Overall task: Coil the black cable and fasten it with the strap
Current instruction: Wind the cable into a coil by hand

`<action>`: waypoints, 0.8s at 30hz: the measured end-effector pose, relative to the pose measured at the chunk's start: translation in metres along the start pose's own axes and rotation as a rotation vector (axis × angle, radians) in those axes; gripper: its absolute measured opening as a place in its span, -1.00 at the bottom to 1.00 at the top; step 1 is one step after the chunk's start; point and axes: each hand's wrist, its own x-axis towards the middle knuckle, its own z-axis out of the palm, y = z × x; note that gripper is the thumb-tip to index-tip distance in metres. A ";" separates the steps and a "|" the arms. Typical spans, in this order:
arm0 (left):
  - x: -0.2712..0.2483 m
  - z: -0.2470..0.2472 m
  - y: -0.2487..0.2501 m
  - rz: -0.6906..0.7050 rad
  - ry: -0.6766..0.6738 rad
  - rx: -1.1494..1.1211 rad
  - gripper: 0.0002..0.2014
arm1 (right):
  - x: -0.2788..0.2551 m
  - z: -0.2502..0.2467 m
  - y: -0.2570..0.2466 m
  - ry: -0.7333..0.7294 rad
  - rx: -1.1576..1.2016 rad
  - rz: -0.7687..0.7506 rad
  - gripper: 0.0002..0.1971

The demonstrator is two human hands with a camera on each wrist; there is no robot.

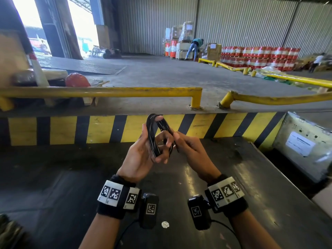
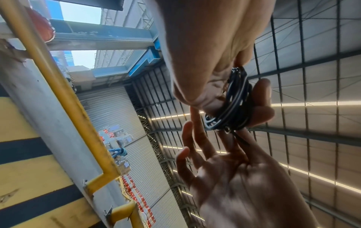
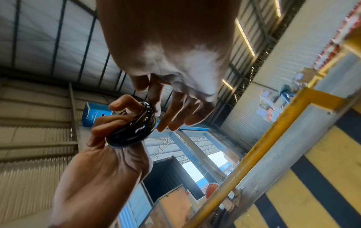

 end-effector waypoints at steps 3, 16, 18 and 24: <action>0.002 0.000 -0.005 -0.022 0.028 0.003 -0.46 | 0.000 -0.003 0.010 0.036 -0.042 -0.093 -0.70; 0.013 -0.001 -0.022 0.168 0.453 0.910 -0.50 | -0.012 -0.036 0.002 0.076 -0.257 -0.007 -0.65; 0.014 -0.001 -0.019 0.091 0.329 1.032 -0.55 | -0.018 -0.045 0.000 -0.030 -0.338 -0.006 -0.64; 0.023 -0.001 -0.042 -0.016 0.188 1.153 -0.72 | -0.040 -0.050 0.013 0.087 -0.441 -0.039 -0.66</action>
